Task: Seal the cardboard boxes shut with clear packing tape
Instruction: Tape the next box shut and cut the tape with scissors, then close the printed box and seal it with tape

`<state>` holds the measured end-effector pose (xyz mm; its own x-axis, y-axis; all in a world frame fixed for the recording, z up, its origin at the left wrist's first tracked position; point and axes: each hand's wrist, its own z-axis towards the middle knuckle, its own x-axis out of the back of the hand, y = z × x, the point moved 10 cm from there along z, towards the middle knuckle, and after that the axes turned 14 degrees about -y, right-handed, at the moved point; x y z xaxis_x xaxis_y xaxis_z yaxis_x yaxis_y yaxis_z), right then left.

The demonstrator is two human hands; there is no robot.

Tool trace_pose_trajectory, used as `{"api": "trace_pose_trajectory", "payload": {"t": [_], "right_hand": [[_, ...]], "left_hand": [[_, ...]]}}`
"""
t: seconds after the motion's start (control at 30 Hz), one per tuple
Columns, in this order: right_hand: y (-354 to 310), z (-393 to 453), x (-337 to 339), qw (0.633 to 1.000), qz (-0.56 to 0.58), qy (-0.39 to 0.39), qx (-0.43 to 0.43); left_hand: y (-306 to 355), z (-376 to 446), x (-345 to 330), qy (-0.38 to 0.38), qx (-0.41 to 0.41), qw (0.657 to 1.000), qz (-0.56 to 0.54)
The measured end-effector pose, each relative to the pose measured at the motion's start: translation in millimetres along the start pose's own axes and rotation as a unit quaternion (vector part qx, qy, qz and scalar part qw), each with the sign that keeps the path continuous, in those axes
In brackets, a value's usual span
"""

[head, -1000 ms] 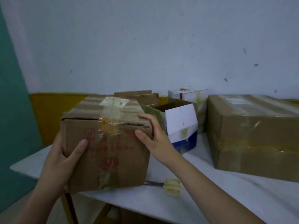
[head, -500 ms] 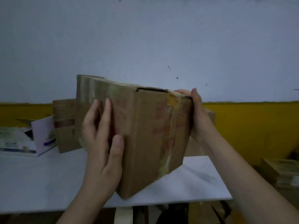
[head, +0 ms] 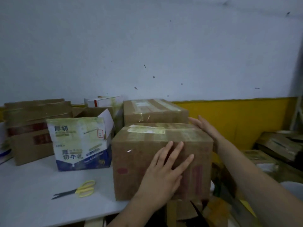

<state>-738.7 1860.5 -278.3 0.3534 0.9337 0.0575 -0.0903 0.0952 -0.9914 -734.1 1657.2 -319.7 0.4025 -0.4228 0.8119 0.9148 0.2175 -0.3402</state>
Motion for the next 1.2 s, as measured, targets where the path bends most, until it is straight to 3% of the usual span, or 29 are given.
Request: {"api": "trace_pose_trajectory", "payload": {"t": [0.07, 0.1, 0.13, 0.23, 0.3, 0.37, 0.43, 0.53, 0.6, 0.67, 0.73, 0.87, 0.97, 1.1, 1.2], "right_hand": [[-19, -12, -3, 0.996, -0.071, -0.048, -0.034], [-33, -21, -8, 0.984, -0.160, -0.070, -0.039], [-43, -28, -15, 0.957, -0.272, -0.096, -0.043], [-39, -35, -53, 0.820, -0.530, -0.205, -0.075], [-32, -28, -59, 0.767, -0.601, -0.210, -0.079], [-36, -23, -60, 0.748, -0.626, -0.204, -0.086], [-41, -19, -56, 0.729, -0.642, -0.207, -0.115], [-53, -9, -79, 0.732, -0.629, -0.232, -0.123], [-67, 13, -107, 0.766, -0.597, -0.228, -0.070], [-82, 34, -150, 0.790, -0.571, -0.226, -0.002], [-93, 56, -203, 0.786, -0.576, -0.222, 0.047], [-101, 124, -281, 0.737, -0.633, -0.180, 0.150], [-84, 170, -310, 0.697, -0.675, -0.196, 0.142], [-53, 200, -330, 0.697, -0.660, -0.270, 0.073], [-60, 205, -335, 0.706, -0.657, -0.250, 0.084]], "left_hand": [[-11, 5, 8, 0.015, -0.023, 1.000, 0.007], [-31, 3, 20, 0.033, 0.001, 0.999, -0.004], [-59, -2, 32, 0.051, 0.049, 0.997, -0.019], [-146, -22, 44, 0.025, 0.186, 0.980, -0.061], [-168, -21, 29, -0.036, 0.200, 0.968, -0.145], [-165, -10, 15, -0.064, 0.200, 0.953, -0.220], [-154, 1, 14, -0.071, 0.182, 0.956, -0.218], [-156, -10, 14, -0.105, 0.142, 0.949, -0.259], [-178, -38, 20, -0.080, 0.140, 0.940, -0.300], [-218, -72, 31, -0.021, 0.190, 0.942, -0.276], [-270, -111, 37, 0.036, 0.275, 0.930, -0.241], [-362, -176, 29, 0.090, 0.445, 0.868, -0.201], [-402, -193, 12, 0.099, 0.506, 0.813, -0.270], [-440, -189, -32, 0.063, 0.497, 0.759, -0.415], [-454, -188, -54, 0.097, 0.466, 0.708, -0.522]]}}
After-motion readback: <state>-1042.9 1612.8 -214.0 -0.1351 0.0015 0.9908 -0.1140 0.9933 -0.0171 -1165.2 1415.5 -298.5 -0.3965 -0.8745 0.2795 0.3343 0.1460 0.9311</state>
